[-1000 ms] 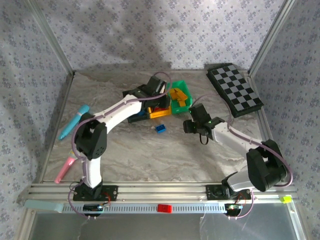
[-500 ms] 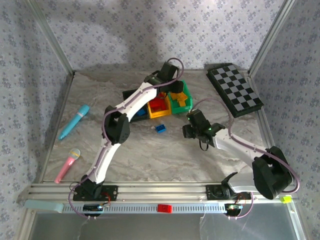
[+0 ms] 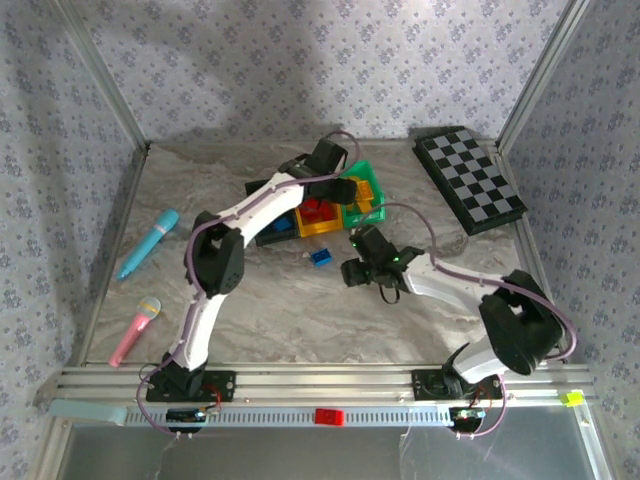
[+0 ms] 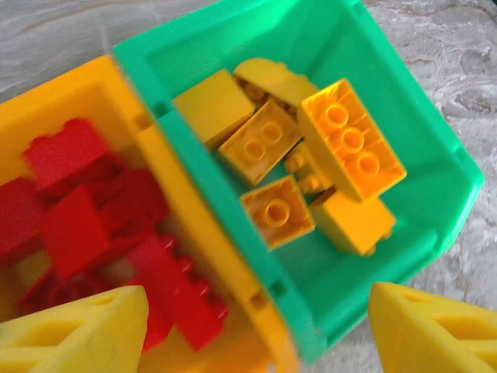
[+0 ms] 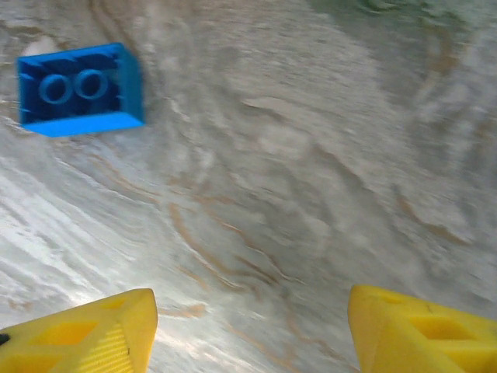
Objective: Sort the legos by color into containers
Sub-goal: Place the lego in the container, then pick up the lego from the center of the table.
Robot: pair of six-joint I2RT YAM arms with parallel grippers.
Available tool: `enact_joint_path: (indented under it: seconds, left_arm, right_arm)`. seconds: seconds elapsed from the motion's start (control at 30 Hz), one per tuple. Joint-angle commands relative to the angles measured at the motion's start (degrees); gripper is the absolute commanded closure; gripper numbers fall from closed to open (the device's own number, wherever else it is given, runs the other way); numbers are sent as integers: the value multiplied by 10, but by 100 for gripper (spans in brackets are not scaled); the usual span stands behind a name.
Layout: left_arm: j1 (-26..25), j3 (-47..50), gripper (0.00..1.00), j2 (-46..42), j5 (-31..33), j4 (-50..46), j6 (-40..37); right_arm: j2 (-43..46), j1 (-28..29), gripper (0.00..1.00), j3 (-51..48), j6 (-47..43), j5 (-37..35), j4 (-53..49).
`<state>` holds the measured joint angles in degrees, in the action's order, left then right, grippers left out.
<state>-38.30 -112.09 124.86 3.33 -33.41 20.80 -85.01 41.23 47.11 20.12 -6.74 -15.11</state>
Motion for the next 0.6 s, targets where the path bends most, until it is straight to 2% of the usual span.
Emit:
enact_joint_path:
  seconds: [0.0,0.3,0.57]
  left_arm:
    - [3,72,26,-94,32,57,-2]
    - [16,313,26,-263,37,111,25]
    - [25,441,26,-378,53,114,46]
  right_arm:
    - [-36,14,31,46,-1,31,32]
    - [-149,27,29,149,-11,51,14]
    - [-225,29,29,238,-29,41,-21]
